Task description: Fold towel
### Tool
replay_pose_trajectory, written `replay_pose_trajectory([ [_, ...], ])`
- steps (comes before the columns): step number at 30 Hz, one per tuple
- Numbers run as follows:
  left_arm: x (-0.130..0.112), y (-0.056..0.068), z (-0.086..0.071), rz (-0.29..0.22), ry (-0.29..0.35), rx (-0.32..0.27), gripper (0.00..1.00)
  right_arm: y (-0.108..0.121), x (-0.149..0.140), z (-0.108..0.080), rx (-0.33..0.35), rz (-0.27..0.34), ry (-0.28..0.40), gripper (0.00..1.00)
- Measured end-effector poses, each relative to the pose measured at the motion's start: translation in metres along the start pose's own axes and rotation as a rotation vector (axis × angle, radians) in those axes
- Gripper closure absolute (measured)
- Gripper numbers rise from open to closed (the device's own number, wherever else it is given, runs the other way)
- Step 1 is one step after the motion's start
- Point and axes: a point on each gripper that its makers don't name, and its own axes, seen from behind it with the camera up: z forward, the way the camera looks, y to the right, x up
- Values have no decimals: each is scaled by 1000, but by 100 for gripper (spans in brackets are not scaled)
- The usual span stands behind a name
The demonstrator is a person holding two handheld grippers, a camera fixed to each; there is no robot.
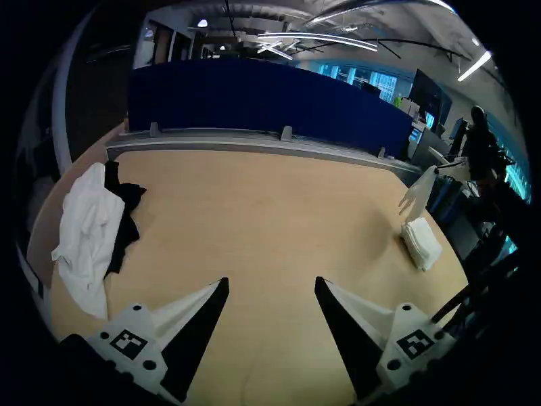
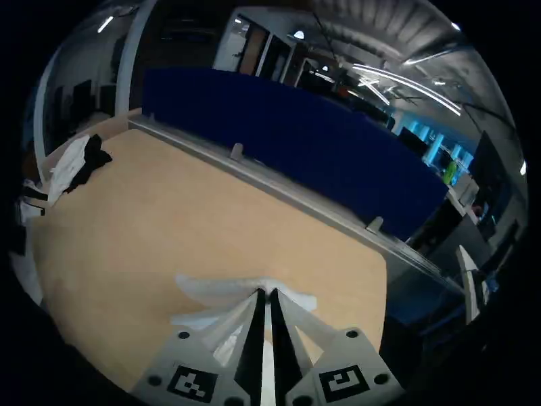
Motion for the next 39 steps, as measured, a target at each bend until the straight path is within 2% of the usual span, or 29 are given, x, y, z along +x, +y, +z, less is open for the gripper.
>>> replay_pose_trajectory([
  [7,-1,5,0,8,-3,-7,6,8,-38,-17,-29,43,-34,94],
  [17,-6,14,0,24,-11,-20,6,20,-119,-36,-80,122,-130,94],
  [26,-9,17,-4,37,-14,-21,6,22,-180,-39,-111,189,-209,95],
  [39,-15,14,-9,39,-15,0,6,15,-243,-31,-151,263,-302,95],
])
